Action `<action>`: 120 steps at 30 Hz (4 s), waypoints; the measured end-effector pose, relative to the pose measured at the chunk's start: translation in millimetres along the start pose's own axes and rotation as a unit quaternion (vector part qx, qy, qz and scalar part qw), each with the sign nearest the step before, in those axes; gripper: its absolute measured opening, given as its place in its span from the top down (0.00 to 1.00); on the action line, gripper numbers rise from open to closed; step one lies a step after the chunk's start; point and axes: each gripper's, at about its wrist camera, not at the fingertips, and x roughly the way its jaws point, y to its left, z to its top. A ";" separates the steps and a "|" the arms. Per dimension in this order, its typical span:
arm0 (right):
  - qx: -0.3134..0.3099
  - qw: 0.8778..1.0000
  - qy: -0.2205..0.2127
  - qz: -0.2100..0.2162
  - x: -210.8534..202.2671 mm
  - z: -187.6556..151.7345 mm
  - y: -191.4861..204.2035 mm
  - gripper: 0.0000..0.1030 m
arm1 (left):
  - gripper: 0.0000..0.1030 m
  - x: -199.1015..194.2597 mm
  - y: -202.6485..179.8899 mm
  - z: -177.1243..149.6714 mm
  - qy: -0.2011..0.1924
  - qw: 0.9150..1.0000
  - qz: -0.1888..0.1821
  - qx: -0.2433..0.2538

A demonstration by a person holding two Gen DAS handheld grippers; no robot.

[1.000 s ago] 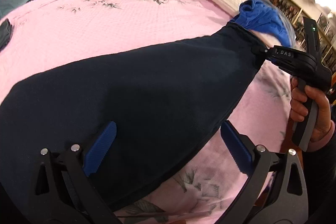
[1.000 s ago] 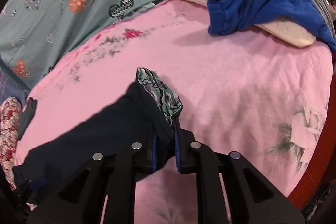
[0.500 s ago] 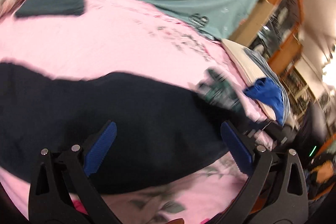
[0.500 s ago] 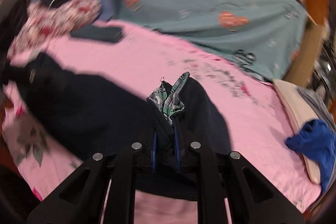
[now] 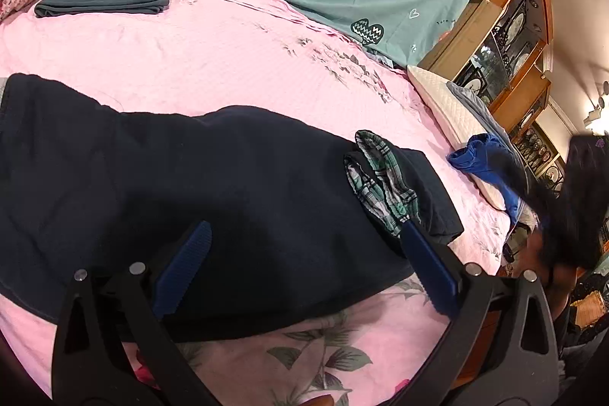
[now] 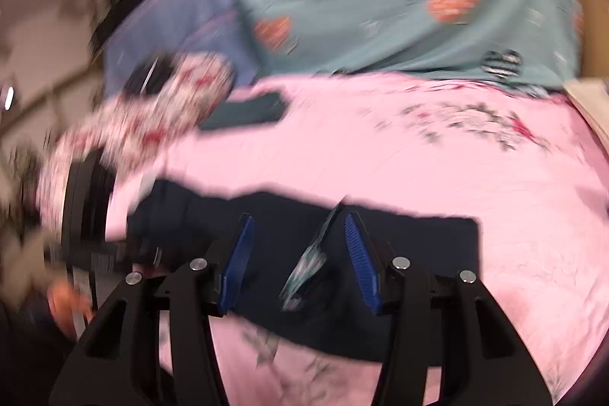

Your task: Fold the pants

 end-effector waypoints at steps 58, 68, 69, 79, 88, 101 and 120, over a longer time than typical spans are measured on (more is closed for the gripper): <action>-0.406 0.899 0.146 0.073 163.1 -107.5 337.1 0.41 | 0.02 -217.6 193.5 -17.8 -0.140 0.960 0.143 -0.195; -0.281 0.948 0.098 0.112 142.9 -85.7 299.5 0.84 | 0.02 -189.4 190.5 -8.8 -0.109 0.969 0.075 -0.210; -0.268 0.952 0.093 0.117 140.8 -86.7 295.2 0.84 | 0.02 -183.5 188.5 -6.9 -0.102 0.970 0.054 -0.212; -0.253 0.957 0.055 0.130 125.5 -91.1 288.4 0.85 | 0.02 -103.6 184.0 16.7 -0.016 0.960 -0.083 -0.266; -0.257 0.959 0.048 0.109 118.1 -90.2 285.8 0.70 | 0.42 -87.8 179.6 38.5 -0.013 0.965 -0.091 -0.246; -0.322 0.943 0.068 0.054 132.8 -96.6 309.4 0.51 | 0.44 -100.9 171.2 38.6 -0.011 0.972 -0.095 -0.216; -0.085 0.993 -0.079 -0.036 28.0 -36.5 162.1 0.83 | 0.27 -52.3 -26.3 104.1 0.006 0.981 -0.194 -0.017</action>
